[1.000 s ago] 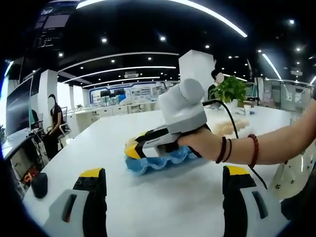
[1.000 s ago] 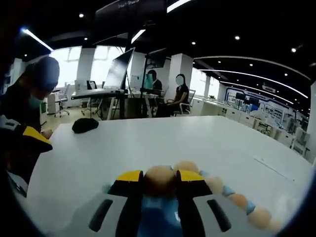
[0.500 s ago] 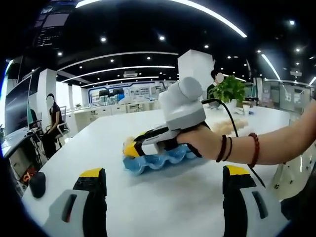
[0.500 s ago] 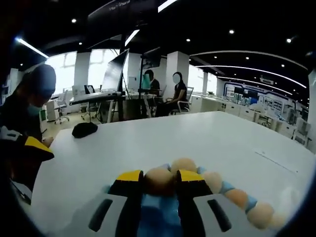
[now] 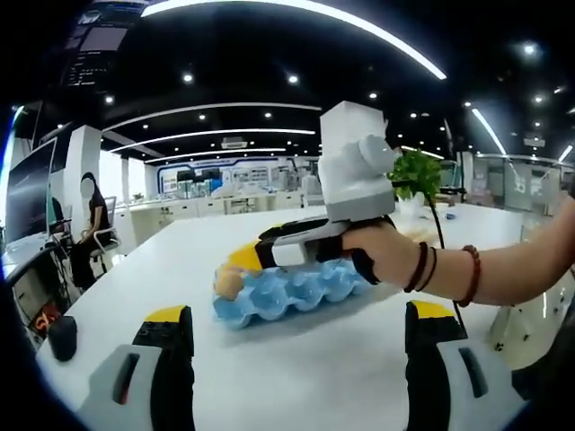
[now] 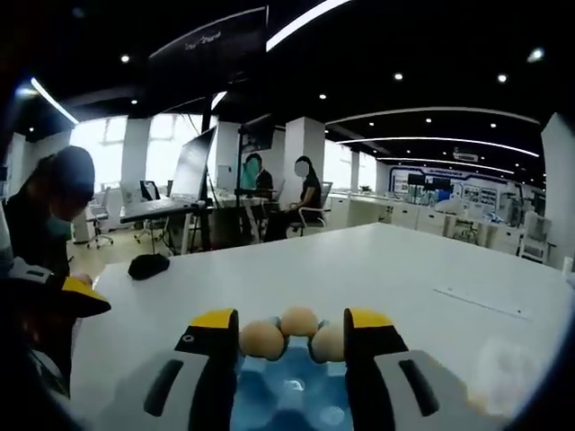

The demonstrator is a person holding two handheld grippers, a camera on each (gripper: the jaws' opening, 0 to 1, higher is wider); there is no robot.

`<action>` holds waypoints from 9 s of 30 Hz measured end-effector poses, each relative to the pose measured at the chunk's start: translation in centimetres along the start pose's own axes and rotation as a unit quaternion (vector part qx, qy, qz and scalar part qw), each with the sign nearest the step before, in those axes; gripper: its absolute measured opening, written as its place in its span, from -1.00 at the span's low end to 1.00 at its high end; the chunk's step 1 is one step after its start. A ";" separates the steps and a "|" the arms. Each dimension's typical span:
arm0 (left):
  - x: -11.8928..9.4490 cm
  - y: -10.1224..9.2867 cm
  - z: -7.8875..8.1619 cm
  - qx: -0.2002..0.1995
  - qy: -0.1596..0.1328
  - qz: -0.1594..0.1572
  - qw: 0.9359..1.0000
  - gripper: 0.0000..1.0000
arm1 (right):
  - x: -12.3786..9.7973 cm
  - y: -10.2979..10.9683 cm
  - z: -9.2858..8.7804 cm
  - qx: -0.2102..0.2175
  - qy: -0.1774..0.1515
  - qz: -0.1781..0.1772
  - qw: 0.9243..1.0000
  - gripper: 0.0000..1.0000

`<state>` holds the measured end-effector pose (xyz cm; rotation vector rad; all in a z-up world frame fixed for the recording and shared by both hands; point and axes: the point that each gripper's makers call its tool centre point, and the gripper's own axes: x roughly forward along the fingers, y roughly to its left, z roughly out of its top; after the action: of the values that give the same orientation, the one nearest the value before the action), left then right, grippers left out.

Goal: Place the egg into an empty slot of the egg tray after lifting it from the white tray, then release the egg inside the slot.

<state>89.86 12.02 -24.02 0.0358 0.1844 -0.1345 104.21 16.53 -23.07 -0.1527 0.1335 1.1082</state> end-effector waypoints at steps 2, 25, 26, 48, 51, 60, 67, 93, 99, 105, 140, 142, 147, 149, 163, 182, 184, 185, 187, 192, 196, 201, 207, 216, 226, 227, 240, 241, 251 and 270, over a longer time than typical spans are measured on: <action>0.0 0.1 0.2 0.001 -0.001 -0.002 1.000 1.00 | -0.6 -0.3 0.0 -0.006 -0.001 -0.009 1.000 0.10; -0.2 -1.6 1.1 0.009 -0.009 -0.003 1.000 1.00 | -8.9 -5.3 -1.5 -0.012 0.004 -0.114 0.993 0.08; -0.2 -1.6 1.0 0.009 -0.009 -0.004 1.000 1.00 | -9.2 -5.5 -1.5 -0.009 0.003 -0.118 0.993 0.08; -0.7 -3.1 0.6 0.010 -0.010 -0.009 1.000 1.00 | -17.2 -12.6 -5.5 0.057 0.027 -0.233 0.970 0.06; -0.6 -3.0 0.5 0.010 -0.009 -0.009 1.000 1.00 | -18.2 -13.9 -5.9 0.067 0.033 -0.247 0.966 0.04; -0.4 -2.9 0.7 0.009 -0.007 -0.010 1.000 1.00 | -19.5 -16.1 -6.8 0.083 0.051 -0.269 0.958 -0.03; -0.3 -2.8 0.8 0.010 -0.008 -0.010 1.000 1.00 | -18.7 -16.4 -8.0 0.080 0.081 -0.273 0.955 -0.28; -0.1 -2.0 0.8 0.012 -0.005 -0.009 1.000 1.00 | -18.3 -18.3 -10.0 0.160 0.148 -0.337 0.916 -0.48; -0.2 -2.1 0.9 0.011 -0.006 -0.009 1.000 1.00 | -18.3 -18.2 -10.0 0.164 0.144 -0.336 0.916 -0.50; -0.2 -2.1 0.8 0.014 -0.006 -0.010 1.000 1.00 | -18.7 -18.0 -9.3 0.179 0.112 -0.329 0.921 -0.50; -0.7 -2.0 0.6 0.018 -0.009 -0.015 1.000 1.00 | -12.9 -11.1 -2.0 0.111 0.023 -0.226 0.967 -0.50; -0.8 -2.1 0.5 0.018 -0.010 -0.015 1.000 1.00 | -12.4 -10.5 -1.8 0.108 0.024 -0.218 0.970 -0.50; -0.9 -1.9 0.5 0.019 -0.009 -0.013 1.000 1.00 | -11.2 -9.1 -1.6 0.098 0.023 -0.200 0.975 -0.50; -1.0 -1.9 0.5 0.020 -0.010 -0.013 1.000 1.00 | -10.7 -8.6 -1.5 0.096 0.024 -0.192 0.976 -0.50; -1.0 -1.4 0.6 0.020 -0.009 -0.010 1.000 1.00 | -7.2 -5.8 -1.2 0.085 0.031 -0.145 0.985 -0.50; -0.4 -0.5 0.2 0.015 -0.001 -0.004 1.000 1.00 | -3.6 -2.2 -1.7 0.068 0.043 -0.093 0.992 -0.50; -0.4 -0.3 0.2 0.013 -0.002 -0.004 1.000 1.00 | -3.3 -1.8 -1.8 0.069 0.043 -0.087 0.993 -0.50; -0.4 -0.2 0.2 0.013 -0.001 -0.003 1.000 1.00 | -3.1 -1.5 -1.8 0.069 0.042 -0.084 0.993 -0.50; -0.4 0.0 0.1 0.013 0.000 -0.002 1.000 1.00 | -2.8 -1.1 -1.9 0.066 0.042 -0.077 0.994 -0.50; -0.4 0.4 -0.2 0.013 0.004 0.000 1.000 1.00 | -1.5 0.0 -1.8 0.050 0.043 -0.057 0.996 -0.50; -0.2 0.6 -0.4 0.012 0.006 -0.001 1.000 1.00 | -0.6 0.1 -2.0 0.047 0.048 -0.052 0.996 -0.50; -0.1 0.8 -0.6 0.011 0.007 0.000 1.000 1.00 | 0.4 0.6 -2.7 0.030 0.056 -0.043 0.997 -0.50; 0.0 0.8 -0.6 0.011 0.008 0.000 1.000 1.00 | 1.2 0.6 -3.9 0.024 0.069 -0.045 0.996 -0.49; 0.1 0.8 -0.8 0.010 0.010 0.001 1.000 1.00 | 1.2 0.7 -4.7 0.034 0.073 -0.042 0.996 -0.48; 0.1 0.5 -0.7 0.012 0.009 -0.002 1.000 1.00 | 1.0 0.3 -4.5 0.021 0.055 -0.052 0.997 -0.46; 0.1 0.5 -0.7 0.012 0.008 -0.001 1.000 1.00 | 0.9 0.1 -4.4 0.018 0.051 -0.056 0.997 -0.43; -0.1 0.2 -0.2 0.011 0.003 0.001 1.000 1.00 | -0.8 -1.4 -2.7 0.022 0.015 -0.083 0.996 0.04; -0.1 0.1 -0.2 0.011 0.002 0.000 1.000 1.00 | -1.1 -1.7 -2.6 0.023 0.012 -0.091 0.996 0.10; -0.1 -0.2 -0.1 0.007 -0.001 -0.004 1.000 1.00 | -3.4 -4.2 -2.9 0.043 0.012 -0.136 0.990 0.43; 0.2 -1.8 -0.3 0.008 0.001 -0.011 1.000 1.00 | -8.1 -8.5 -5.3 0.056 0.040 -0.187 0.980 0.46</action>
<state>89.71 10.25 -24.40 0.0500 0.1866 -0.1582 108.11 4.67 -26.28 -0.1164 0.2281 0.7168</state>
